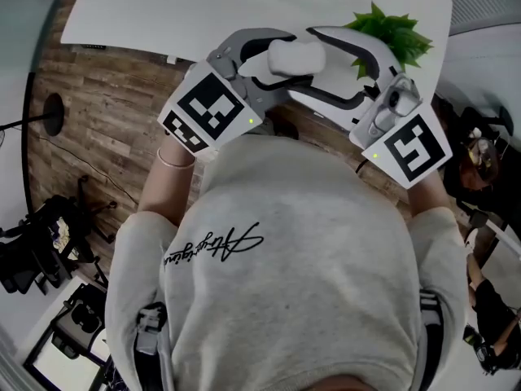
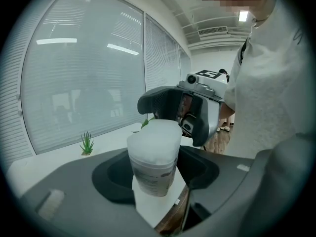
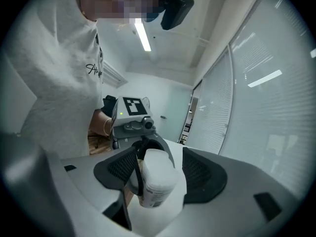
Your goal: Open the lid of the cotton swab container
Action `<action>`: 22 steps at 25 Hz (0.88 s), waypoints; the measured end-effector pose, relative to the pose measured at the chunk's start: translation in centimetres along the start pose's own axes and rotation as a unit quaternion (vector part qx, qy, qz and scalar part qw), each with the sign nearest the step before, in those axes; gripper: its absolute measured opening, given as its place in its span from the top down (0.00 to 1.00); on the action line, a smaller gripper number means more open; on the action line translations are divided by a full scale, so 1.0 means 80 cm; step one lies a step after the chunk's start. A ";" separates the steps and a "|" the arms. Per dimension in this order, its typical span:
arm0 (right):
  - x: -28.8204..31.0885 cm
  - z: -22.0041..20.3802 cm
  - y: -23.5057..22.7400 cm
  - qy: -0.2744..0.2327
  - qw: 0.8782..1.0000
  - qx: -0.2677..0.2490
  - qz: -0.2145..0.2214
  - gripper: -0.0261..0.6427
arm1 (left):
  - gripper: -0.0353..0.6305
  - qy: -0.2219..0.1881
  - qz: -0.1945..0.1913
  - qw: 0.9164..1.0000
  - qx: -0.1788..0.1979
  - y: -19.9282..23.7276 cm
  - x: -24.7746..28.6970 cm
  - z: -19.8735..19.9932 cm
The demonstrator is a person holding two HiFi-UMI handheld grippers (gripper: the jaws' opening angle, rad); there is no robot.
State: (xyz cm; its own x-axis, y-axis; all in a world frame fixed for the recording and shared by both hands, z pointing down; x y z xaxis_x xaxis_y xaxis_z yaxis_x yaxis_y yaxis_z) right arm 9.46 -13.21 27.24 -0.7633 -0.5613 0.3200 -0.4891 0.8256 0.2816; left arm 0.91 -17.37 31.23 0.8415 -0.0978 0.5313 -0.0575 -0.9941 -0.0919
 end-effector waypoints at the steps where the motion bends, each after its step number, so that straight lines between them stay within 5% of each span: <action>1: 0.001 0.002 0.004 0.007 1.000 -0.020 0.012 0.52 | 0.57 0.001 0.001 1.000 0.001 -0.003 -0.001 0.002; 6: 0.002 0.003 0.015 0.020 0.996 -0.077 0.050 0.55 | 0.57 0.001 0.000 1.000 0.008 -0.019 -0.003 0.008; 22: -0.007 -0.005 0.030 0.030 0.987 -0.092 0.130 0.65 | 0.57 0.011 0.006 1.000 0.013 -0.046 -0.007 0.004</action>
State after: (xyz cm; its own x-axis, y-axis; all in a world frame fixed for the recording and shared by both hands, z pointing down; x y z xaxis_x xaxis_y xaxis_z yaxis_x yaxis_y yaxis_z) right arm 8.85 -10.93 28.08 -0.8241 -0.3395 0.4535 -0.1916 0.9204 0.3409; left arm 0.83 -13.66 30.97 0.8294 -0.1102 0.5476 -0.0524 -0.9914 -0.1202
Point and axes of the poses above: the fingertips, and each gripper's own axes: x forward along the fingers, y to its left, z out of its top, the point moved 7 cm from there along -x, backward along the fingers, and after that the axes turned 7 degrees about y, right-handed, at the moved point
